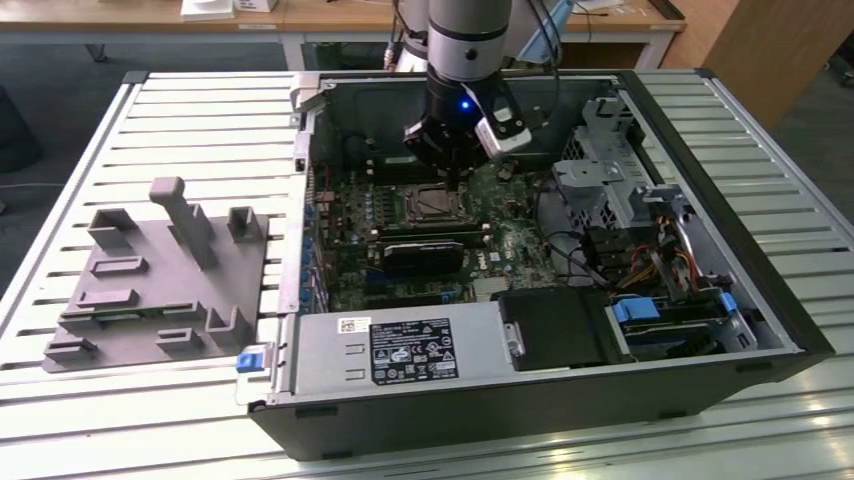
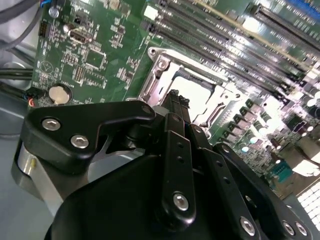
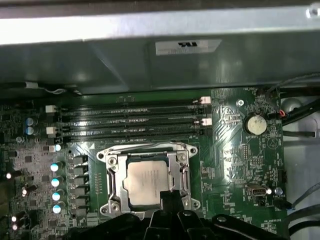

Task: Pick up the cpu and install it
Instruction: 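Install the second cpu locking lever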

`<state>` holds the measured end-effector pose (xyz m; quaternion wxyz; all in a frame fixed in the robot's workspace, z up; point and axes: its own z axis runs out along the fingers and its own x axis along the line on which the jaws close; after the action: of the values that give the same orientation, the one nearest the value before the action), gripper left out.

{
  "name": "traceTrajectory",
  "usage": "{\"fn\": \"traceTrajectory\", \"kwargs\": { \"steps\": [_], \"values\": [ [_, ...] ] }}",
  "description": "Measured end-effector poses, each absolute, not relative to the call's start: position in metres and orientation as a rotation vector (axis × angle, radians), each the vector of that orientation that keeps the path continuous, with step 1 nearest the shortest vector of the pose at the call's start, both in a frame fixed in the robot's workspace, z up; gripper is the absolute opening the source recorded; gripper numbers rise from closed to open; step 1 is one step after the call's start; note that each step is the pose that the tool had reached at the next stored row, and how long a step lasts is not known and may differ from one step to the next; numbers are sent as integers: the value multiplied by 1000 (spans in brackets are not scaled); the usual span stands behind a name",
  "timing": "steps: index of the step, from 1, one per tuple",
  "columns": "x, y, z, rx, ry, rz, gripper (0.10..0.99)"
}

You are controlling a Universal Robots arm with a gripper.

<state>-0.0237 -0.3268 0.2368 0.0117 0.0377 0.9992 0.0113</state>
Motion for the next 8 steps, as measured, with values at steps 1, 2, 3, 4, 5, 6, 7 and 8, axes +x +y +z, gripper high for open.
{"fn": "traceTrajectory", "kwargs": {
  "steps": [1,2,3,4,5,6,7,8],
  "values": [
    [-24,-328,237,118,3116,35,106],
    [-24,-331,237,118,3116,35,106],
    [-24,-333,237,118,3116,36,106],
    [-24,-336,237,118,3116,36,106],
    [-24,-338,237,118,3116,35,106],
    [-24,-341,237,118,3117,36,106],
    [-24,-343,237,118,3117,37,106],
    [-24,-344,237,118,3117,37,106]
  ]
}}
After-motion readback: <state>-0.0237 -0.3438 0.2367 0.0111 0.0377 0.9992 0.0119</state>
